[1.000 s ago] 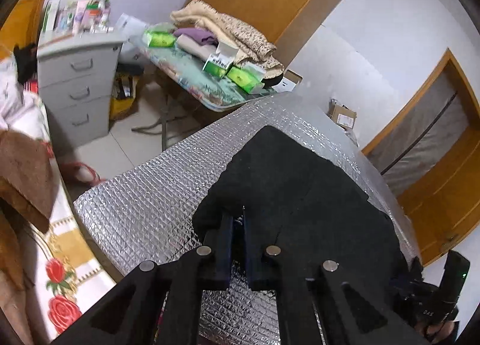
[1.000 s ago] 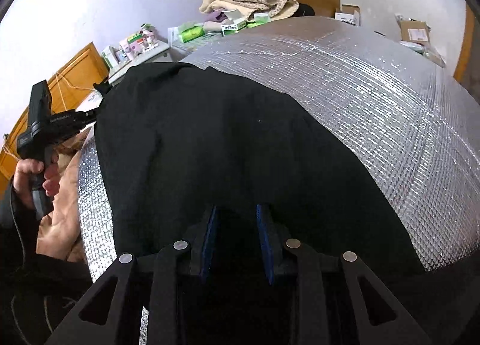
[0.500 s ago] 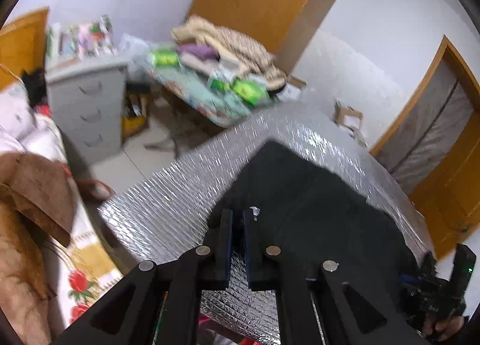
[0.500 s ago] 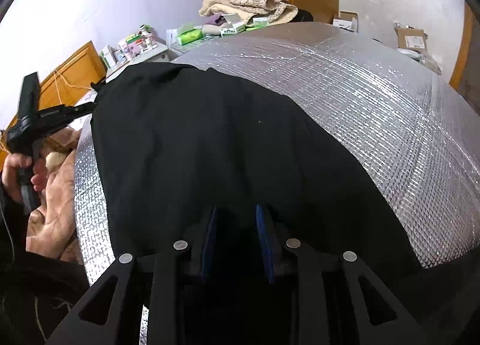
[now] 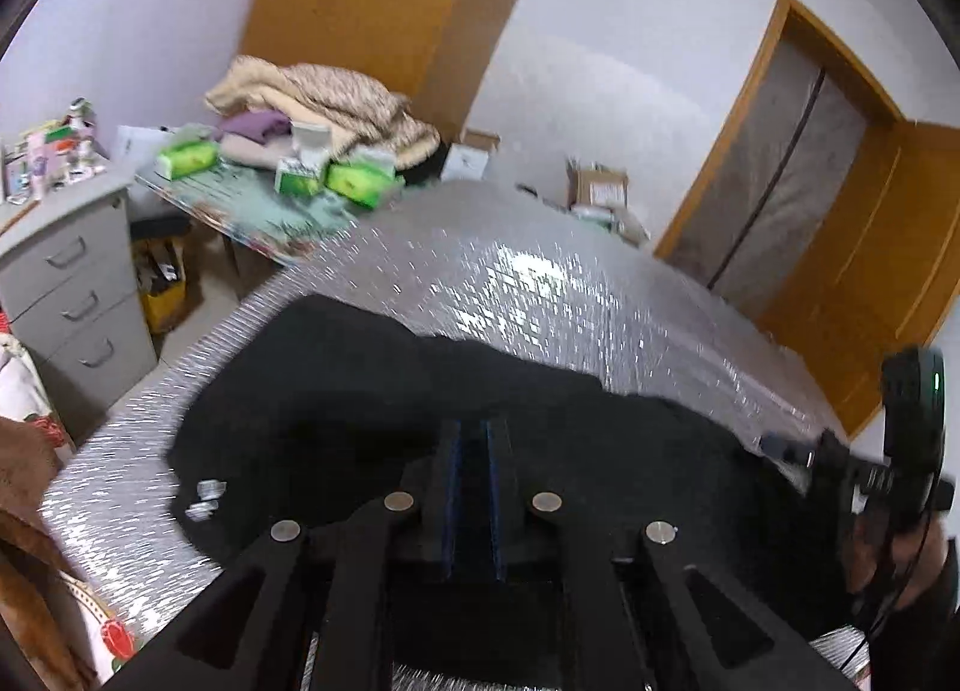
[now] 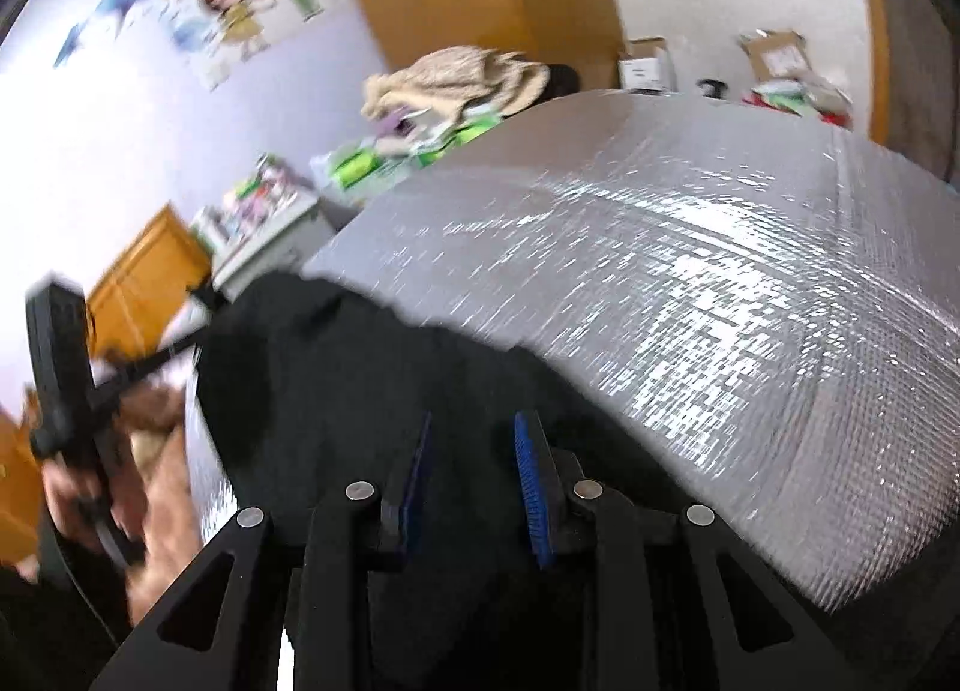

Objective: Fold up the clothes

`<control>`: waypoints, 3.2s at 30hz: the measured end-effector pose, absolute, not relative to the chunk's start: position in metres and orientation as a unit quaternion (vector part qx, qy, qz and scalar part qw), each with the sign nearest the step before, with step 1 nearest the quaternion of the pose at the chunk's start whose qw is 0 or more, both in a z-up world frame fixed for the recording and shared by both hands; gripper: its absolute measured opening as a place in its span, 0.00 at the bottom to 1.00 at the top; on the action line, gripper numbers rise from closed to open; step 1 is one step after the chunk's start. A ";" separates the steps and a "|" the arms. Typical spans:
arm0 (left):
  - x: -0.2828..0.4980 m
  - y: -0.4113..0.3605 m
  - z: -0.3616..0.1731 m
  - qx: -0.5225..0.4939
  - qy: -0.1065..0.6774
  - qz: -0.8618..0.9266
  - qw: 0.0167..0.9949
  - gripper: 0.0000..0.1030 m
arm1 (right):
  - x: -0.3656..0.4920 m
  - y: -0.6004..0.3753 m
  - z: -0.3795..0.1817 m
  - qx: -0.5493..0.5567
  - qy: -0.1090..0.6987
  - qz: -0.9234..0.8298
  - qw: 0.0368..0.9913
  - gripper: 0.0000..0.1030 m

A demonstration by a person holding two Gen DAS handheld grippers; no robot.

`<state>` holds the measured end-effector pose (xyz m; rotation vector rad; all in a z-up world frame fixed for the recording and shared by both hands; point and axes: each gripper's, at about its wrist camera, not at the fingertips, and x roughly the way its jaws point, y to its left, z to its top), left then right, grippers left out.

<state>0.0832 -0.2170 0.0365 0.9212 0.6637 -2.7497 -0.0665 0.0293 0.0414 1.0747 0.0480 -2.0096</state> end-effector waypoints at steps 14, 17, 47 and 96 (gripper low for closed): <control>0.073 -0.211 -0.008 0.333 0.237 -0.911 0.056 0.07 | -0.120 0.000 0.004 0.516 0.012 -0.739 0.433 0.36; 0.074 -0.209 -0.009 0.329 0.234 -0.913 0.059 0.07 | -0.104 0.002 0.007 0.508 0.038 -0.736 0.446 0.36; 0.072 -0.205 -0.014 0.324 0.216 -0.919 0.062 0.07 | -0.159 0.033 -0.005 0.518 -0.137 -0.732 0.421 0.02; 0.015 -0.299 0.012 0.365 0.186 -0.896 0.170 0.10 | -0.165 0.026 -0.009 0.527 -0.116 -0.736 0.410 0.38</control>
